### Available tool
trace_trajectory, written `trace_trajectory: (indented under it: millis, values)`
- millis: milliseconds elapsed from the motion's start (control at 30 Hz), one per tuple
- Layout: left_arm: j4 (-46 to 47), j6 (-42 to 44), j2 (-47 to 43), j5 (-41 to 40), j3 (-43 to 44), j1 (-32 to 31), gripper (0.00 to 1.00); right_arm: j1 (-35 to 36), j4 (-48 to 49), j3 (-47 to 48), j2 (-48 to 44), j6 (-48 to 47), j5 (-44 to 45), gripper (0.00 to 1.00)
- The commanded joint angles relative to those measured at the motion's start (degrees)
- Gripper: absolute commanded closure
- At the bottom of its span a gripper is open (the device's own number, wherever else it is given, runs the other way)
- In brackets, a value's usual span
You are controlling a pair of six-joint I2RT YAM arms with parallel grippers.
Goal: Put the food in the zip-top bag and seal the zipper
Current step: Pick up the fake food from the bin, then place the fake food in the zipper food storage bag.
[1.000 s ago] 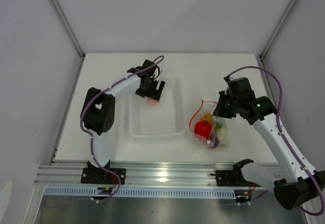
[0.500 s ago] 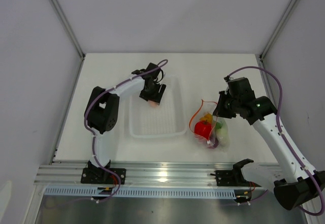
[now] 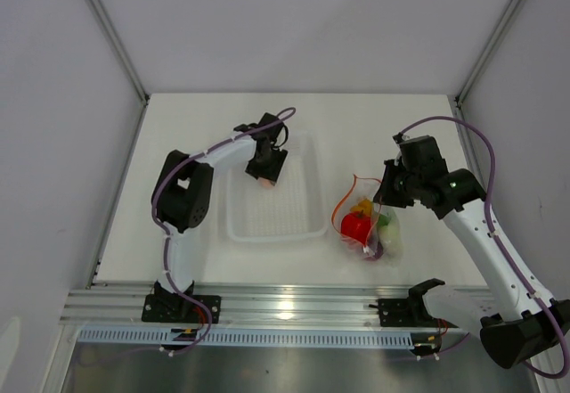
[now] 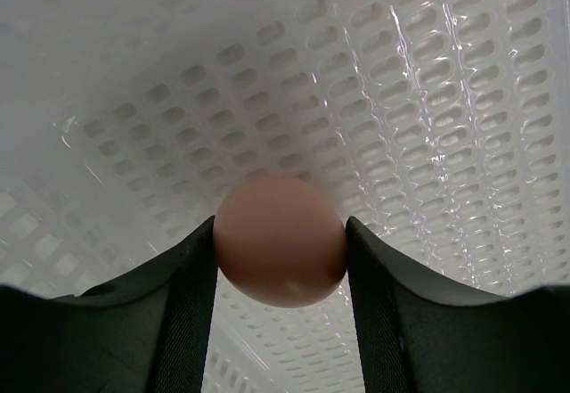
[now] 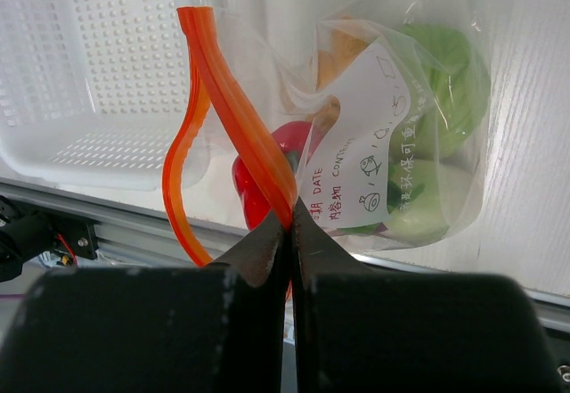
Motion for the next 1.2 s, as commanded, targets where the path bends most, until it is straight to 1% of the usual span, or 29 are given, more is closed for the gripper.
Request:
trace_trajectory:
  millis: [0,67,100,167,200,267,300,333,367,467,600,667,700,733,867,933,967,1000,1067,1100,1167]
  values:
    - [0.51,-0.82,-0.15,-2.66,1.24,-0.71,0.46,-0.29,0.34,0.35,-1.07,0.51,0.08,1.00]
    - [1.39,-1.34,-1.20,-3.27,-0.43,-0.89,0.48,-0.20,0.35,0.43,-1.07,0.52,-0.01,1.00]
    - [2.18,-1.43,-2.42,-3.45,-0.78,-0.97,0.55,-0.20,0.26,0.43,-0.98,0.43,0.07,1.00]
    - [2.71,-1.96,-3.83,-3.80,-1.84,-1.06,0.63,-0.29,0.00,0.26,-1.07,0.52,0.34,1.00]
    - [3.06,-2.05,-4.63,-3.80,-2.02,-1.06,0.72,-0.29,-0.01,0.35,-1.16,0.52,0.43,1.00]
    - [2.98,-2.31,-7.17,-3.80,-2.28,-1.32,0.79,-0.20,0.26,0.08,-1.33,0.69,0.43,1.00]
    - [2.80,-2.23,-8.14,-3.71,-2.46,-1.50,0.85,-0.29,0.17,0.08,-1.51,0.69,0.34,1.00]
    - [2.80,-2.23,-10.24,-3.45,-2.37,-1.68,0.88,-0.29,0.17,0.08,-1.60,0.87,0.34,1.00]
    - [2.72,-2.31,-11.30,-2.75,-2.46,-1.94,0.93,-0.29,0.43,0.00,-1.69,1.04,0.25,1.00]
    - [1.23,-2.75,-15.52,-1.00,-2.11,-2.90,0.99,-0.20,0.78,-0.01,-2.21,1.31,-0.10,1.00]
    - [-0.36,-3.10,-20.88,1.56,-2.10,-5.54,0.99,-0.20,0.34,1.40,-0.99,1.48,-0.28,1.00]
    - [-0.36,-3.80,-24.12,4.97,-1.93,-7.38,0.99,-0.29,0.43,1.40,-0.46,1.75,-0.28,1.00]
    - [0.07,-4.07,-25.19,6.21,-2.19,-8.17,0.99,-0.20,0.52,1.05,-0.46,2.27,-0.36,1.00]
    - [0.51,-4.51,-26.33,9.09,-2.28,-8.88,1.00,-0.20,0.69,0.79,-0.63,2.36,-0.80,1.00]
    - [4.20,-6.26,-31.25,13.76,-2.98,-14.84,1.00,-0.11,3.06,-1.58,-2.03,3.77,-1.50,1.00]
    - [7.71,-6.97,-33.80,15.96,-3.33,-16.87,1.00,-0.20,3.42,-2.29,-2.56,4.56,-1.94,1.00]
    - [9.55,-7.75,-34.94,18.41,-4.73,-18.62,0.99,-0.20,3.42,-2.73,-3.09,4.91,-2.03,1.00]
    - [14.10,-8.28,-36.87,19.65,-5.53,-19.60,0.99,-0.11,3.42,-2.90,-3.35,5.09,-2.12,1.00]
    - [19.21,-10.04,-38.55,23.95,-9.29,-21.88,0.99,-0.11,3.16,-3.26,-4.49,5.70,-2.21,1.00]
    - [24.37,-10.83,-39.17,24.76,-11.23,-22.68,0.99,-0.03,3.16,-3.34,-4.85,5.88,-2.38,1.00]
    - [28.45,-13.55,-39.79,25.90,-12.73,-24.52,0.99,-0.03,2.90,-3.43,-5.29,6.40,-2.74,1.00]
